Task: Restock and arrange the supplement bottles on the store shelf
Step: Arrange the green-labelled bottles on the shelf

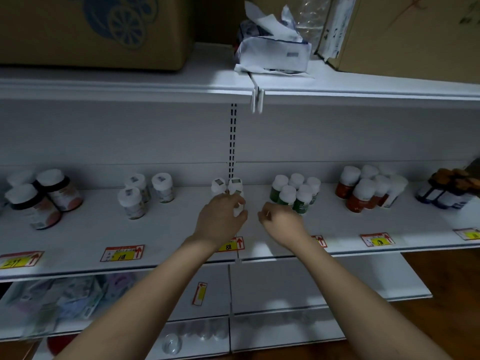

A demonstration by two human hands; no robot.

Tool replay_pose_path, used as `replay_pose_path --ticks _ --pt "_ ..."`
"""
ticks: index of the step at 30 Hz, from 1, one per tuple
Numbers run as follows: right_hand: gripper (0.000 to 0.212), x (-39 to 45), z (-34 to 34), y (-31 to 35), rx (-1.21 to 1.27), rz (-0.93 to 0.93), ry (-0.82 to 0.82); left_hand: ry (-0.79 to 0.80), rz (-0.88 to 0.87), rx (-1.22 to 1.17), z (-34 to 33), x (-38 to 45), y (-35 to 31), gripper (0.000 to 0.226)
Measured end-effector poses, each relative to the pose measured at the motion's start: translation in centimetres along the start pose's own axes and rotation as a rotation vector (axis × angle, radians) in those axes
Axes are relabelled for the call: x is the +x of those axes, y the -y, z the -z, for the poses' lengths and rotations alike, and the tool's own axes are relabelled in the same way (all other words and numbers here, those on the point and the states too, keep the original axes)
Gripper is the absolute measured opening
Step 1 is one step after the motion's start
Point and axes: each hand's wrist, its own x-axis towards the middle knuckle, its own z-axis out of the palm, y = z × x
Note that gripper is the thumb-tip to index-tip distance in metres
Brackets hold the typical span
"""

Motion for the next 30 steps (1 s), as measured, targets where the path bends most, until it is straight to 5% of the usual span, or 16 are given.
replay_pose_path --ticks 17,22,30 --pt "0.031 1.2 3.3 -13.0 0.025 -0.235 0.141 -0.033 0.241 -0.474 -9.5 4.6 -6.7 0.02" --pt "0.022 1.9 1.1 -18.2 0.063 -0.149 0.05 -0.181 0.32 -0.533 -13.4 7.1 -7.9 0.041" --pt "0.049 1.2 -2.1 -21.4 0.052 -0.07 -0.01 -0.301 0.313 -0.554 -16.5 8.5 -8.7 0.047"
